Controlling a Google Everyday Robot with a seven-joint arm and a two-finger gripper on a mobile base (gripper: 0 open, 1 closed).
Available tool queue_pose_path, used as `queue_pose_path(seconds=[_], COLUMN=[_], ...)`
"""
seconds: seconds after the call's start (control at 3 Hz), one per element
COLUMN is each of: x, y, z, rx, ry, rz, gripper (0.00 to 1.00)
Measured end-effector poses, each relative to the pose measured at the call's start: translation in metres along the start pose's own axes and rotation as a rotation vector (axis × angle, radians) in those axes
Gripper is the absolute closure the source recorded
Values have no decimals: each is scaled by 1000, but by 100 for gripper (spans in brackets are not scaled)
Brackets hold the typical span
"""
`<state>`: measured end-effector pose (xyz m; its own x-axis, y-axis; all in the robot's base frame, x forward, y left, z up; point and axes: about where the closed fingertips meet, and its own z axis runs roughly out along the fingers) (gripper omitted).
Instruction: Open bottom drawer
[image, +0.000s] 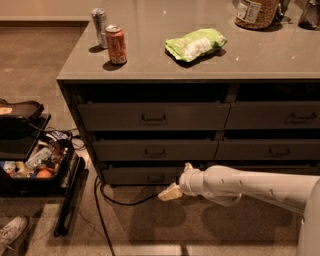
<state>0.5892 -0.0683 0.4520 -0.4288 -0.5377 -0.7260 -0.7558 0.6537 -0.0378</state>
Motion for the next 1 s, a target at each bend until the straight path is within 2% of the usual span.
queue_pose_path(seconds=[0.33,0.67,1.0], x=[20,35,37], y=[-13,-22,-22], z=[31,47,48], rx=[80,89,88], ry=[29,67,71], rz=[23,17,16], gripper=[0,0,0])
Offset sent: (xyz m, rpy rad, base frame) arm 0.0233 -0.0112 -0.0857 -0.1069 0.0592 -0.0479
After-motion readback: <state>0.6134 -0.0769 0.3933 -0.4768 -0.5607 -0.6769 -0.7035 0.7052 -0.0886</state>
